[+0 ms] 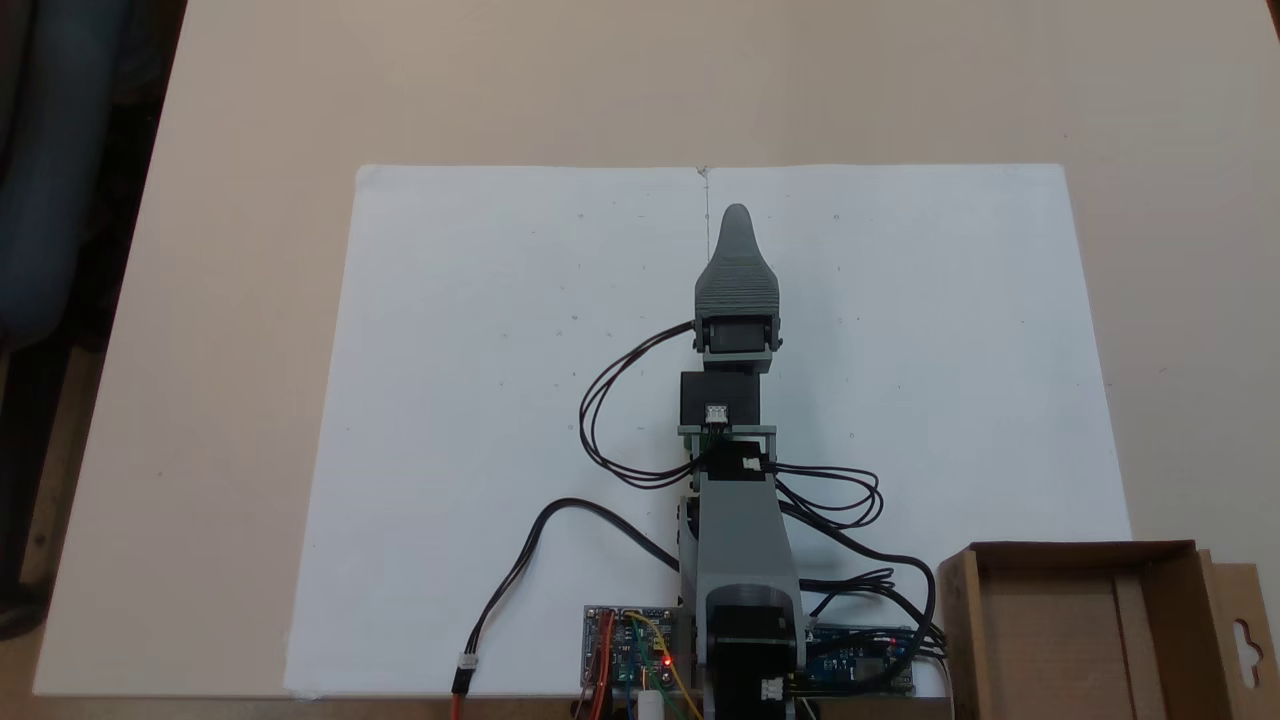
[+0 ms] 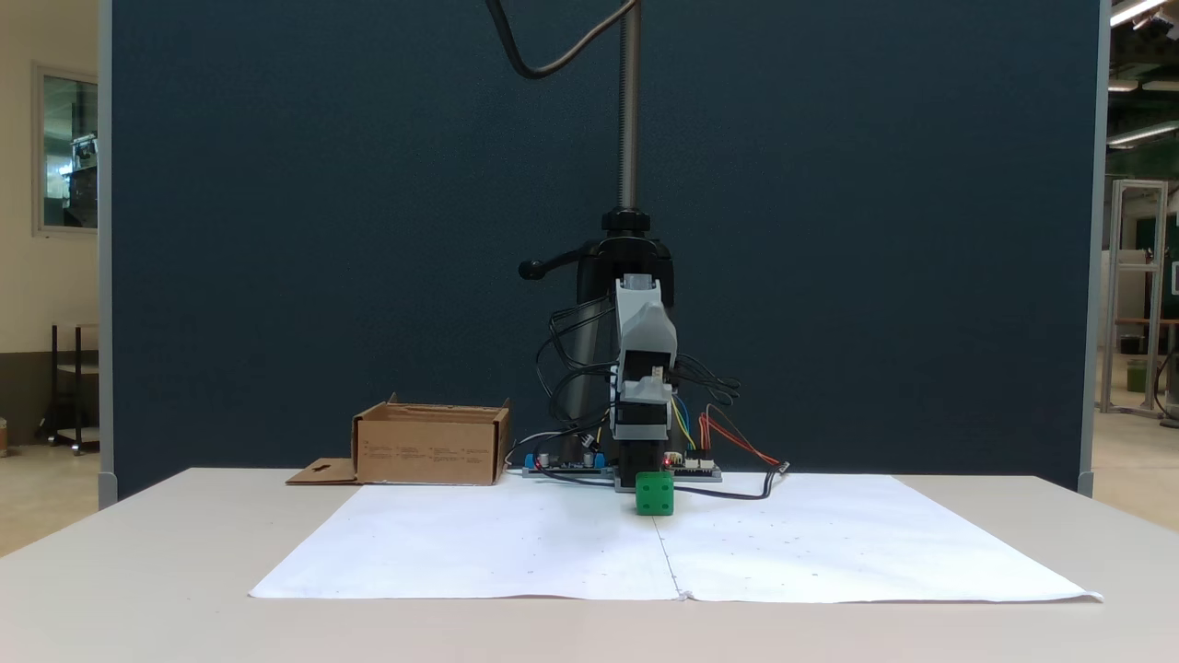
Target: Grasp a green dice and put it in the bin.
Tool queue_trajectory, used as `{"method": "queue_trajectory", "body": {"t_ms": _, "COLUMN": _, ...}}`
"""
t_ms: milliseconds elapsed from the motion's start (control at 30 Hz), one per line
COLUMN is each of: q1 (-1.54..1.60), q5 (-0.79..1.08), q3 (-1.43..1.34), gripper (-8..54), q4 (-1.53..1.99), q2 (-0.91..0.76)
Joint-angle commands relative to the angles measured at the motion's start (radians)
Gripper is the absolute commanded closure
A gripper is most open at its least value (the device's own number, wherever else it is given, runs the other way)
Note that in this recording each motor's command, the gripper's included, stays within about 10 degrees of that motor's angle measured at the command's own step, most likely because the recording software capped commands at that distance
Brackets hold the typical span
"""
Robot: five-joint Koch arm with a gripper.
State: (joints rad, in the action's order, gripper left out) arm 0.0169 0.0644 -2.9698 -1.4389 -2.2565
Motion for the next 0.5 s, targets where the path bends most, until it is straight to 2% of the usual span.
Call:
{"method": "queue_trajectory", "body": {"t_ms": 0, "q1": 0.066, "q5": 0.046, "q3": 0.064, "gripper": 0.8, "q4": -0.077, "q2": -0.092}}
{"method": "queue_trajectory", "body": {"t_ms": 233, "q1": 0.114, "q5": 0.048, "q3": 0.098, "gripper": 1.3, "q4": -0.037, "q2": -0.066}}
{"method": "queue_trajectory", "body": {"t_ms": 467, "q1": 0.046, "q5": 0.003, "q3": 0.124, "gripper": 1.6, "q4": 0.144, "q2": -0.064}}
